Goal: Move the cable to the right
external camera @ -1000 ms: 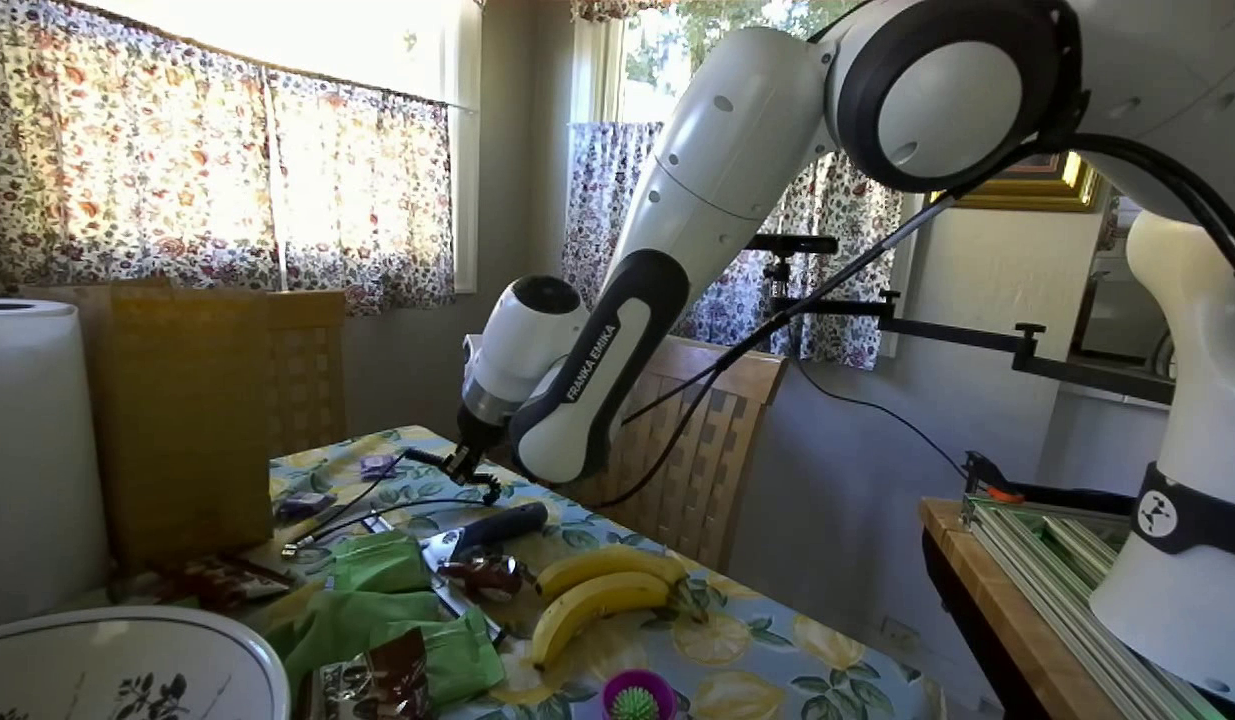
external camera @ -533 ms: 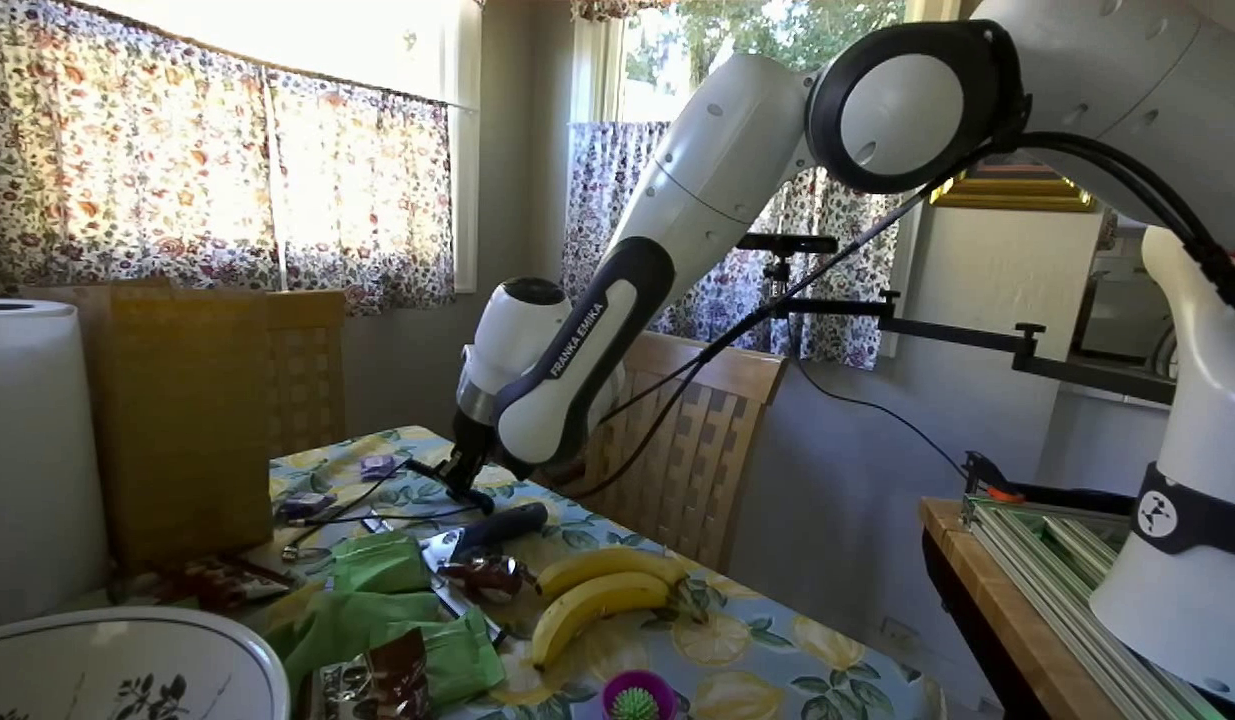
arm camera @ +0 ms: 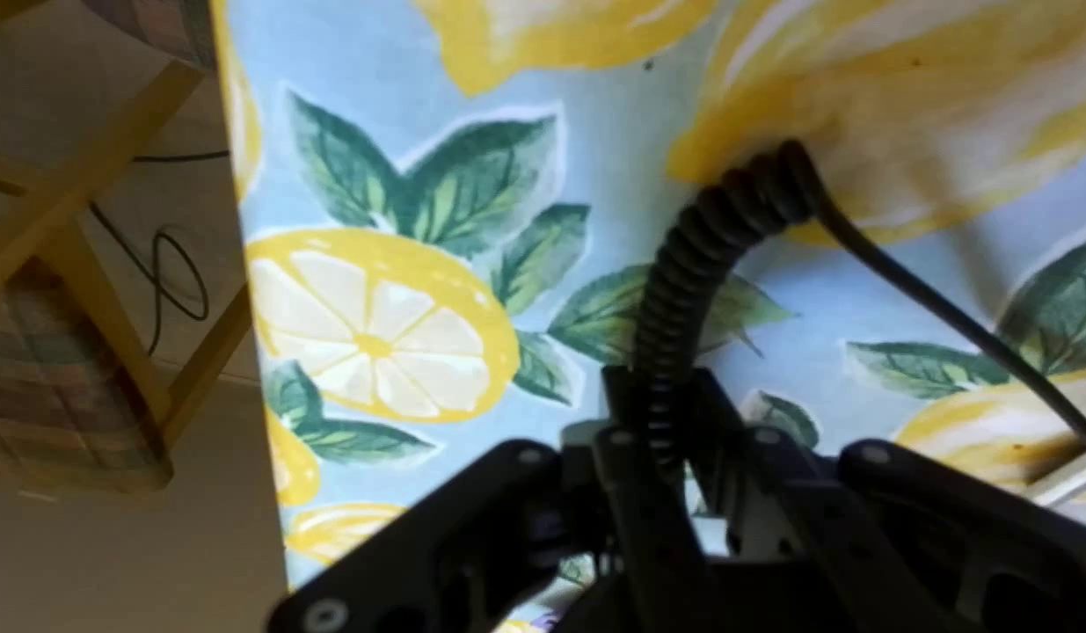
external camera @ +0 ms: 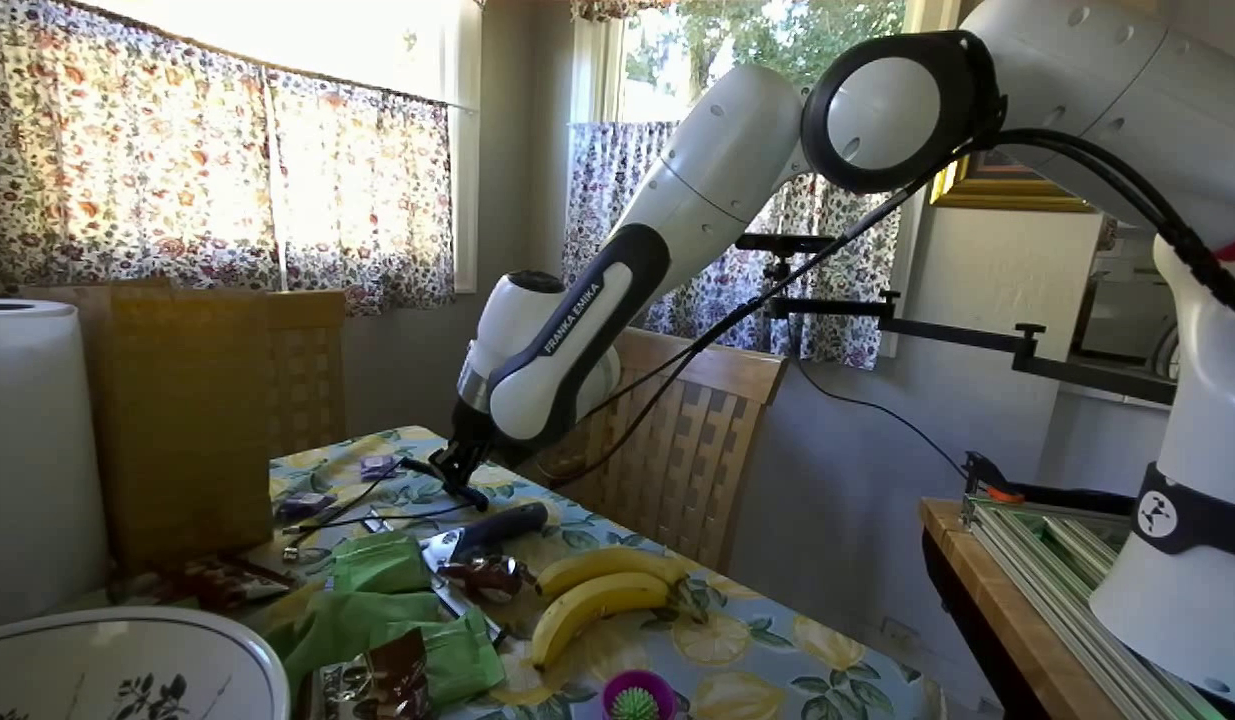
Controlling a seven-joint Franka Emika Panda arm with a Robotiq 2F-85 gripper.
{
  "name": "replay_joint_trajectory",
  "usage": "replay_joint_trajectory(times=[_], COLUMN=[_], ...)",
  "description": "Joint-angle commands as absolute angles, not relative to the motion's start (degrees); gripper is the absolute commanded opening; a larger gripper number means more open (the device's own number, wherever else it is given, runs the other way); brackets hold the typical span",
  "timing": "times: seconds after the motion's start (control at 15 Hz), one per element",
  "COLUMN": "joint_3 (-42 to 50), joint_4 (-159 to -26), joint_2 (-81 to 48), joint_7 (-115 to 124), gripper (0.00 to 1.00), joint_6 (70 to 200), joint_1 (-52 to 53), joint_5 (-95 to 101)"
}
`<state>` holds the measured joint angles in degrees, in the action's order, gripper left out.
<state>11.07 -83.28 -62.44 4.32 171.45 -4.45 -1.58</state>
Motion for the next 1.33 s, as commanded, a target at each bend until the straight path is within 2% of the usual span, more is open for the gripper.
replay_joint_trajectory(times=[0.0,0.07,0.53,0.93,1.27], joint_3=[8.0,7.2,-7.2,-21.7,-26.4], joint_4=[-79.5,-80.0,-87.8,-98.7,-112.3], joint_2=[-63.9,-63.4,-54.3,-45.5,-36.2], joint_7=[2.6,2.1,-2.4,-1.0,4.2], gripper=[0.44,0.48,1.00,1.00,1.00], joint_6=[171.4,172.1,179.7,185.7,191.4], joint_1=[-7.7,-8.4,-17.3,-25.0,-26.4], joint_5=[-1.4,-1.4,-3.2,-4.8,-5.9])
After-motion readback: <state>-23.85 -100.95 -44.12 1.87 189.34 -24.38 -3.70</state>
